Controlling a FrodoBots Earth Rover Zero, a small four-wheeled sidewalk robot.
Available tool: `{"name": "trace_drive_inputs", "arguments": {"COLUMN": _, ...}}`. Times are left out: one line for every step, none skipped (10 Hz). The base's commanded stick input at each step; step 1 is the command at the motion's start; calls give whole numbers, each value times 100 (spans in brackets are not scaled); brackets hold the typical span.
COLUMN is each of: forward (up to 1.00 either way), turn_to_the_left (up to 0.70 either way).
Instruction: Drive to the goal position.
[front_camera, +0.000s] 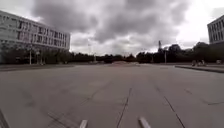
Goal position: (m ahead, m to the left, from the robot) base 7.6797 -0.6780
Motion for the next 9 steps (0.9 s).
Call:
{"name": "trace_drive_inputs", "arguments": {"forward": 100, "turn_to_the_left": 0}}
{"name": "trace_drive_inputs", "arguments": {"forward": 100, "turn_to_the_left": 0}}
{"name": "trace_drive_inputs", "arguments": {"forward": 100, "turn_to_the_left": 0}}
{"name": "trace_drive_inputs", "arguments": {"forward": 100, "turn_to_the_left": 0}}
{"name": "trace_drive_inputs", "arguments": {"forward": 100, "turn_to_the_left": 0}}
{"name": "trace_drive_inputs", "arguments": {"forward": 100, "turn_to_the_left": 0}}
{"name": "trace_drive_inputs", "arguments": {"forward": 100, "turn_to_the_left": 0}}
{"name": "trace_drive_inputs", "arguments": {"forward": 100, "turn_to_the_left": 0}}
{"name": "trace_drive_inputs", "arguments": {"forward": 100, "turn_to_the_left": 0}}
